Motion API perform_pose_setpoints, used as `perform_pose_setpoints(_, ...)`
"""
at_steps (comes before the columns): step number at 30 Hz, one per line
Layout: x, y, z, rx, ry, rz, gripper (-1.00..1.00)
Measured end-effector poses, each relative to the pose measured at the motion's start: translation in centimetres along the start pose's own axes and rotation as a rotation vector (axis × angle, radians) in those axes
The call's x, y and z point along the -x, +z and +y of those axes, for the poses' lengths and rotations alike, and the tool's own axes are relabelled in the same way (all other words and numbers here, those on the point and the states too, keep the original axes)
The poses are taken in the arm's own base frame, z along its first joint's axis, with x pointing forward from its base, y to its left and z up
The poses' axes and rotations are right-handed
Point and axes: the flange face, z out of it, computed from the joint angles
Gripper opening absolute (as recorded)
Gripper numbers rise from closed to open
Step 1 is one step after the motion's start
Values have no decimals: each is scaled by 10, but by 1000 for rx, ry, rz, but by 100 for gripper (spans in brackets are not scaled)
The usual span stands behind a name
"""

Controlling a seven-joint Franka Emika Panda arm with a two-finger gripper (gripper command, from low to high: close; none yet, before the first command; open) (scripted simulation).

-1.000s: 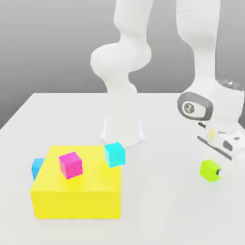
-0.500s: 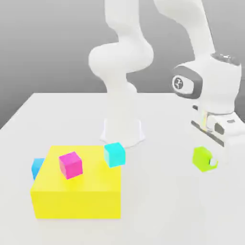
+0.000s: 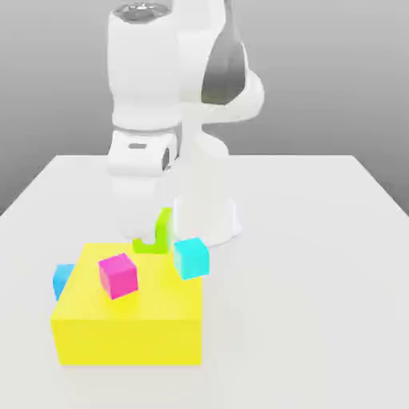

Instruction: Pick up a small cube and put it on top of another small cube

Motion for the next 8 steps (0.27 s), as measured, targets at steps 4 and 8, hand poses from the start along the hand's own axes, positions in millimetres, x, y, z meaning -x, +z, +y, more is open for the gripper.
perform_pose_setpoints(4,8,40,6,-5,15,1,-100)
perform_pose_setpoints(8,10,56,6,-3,17,0,100)
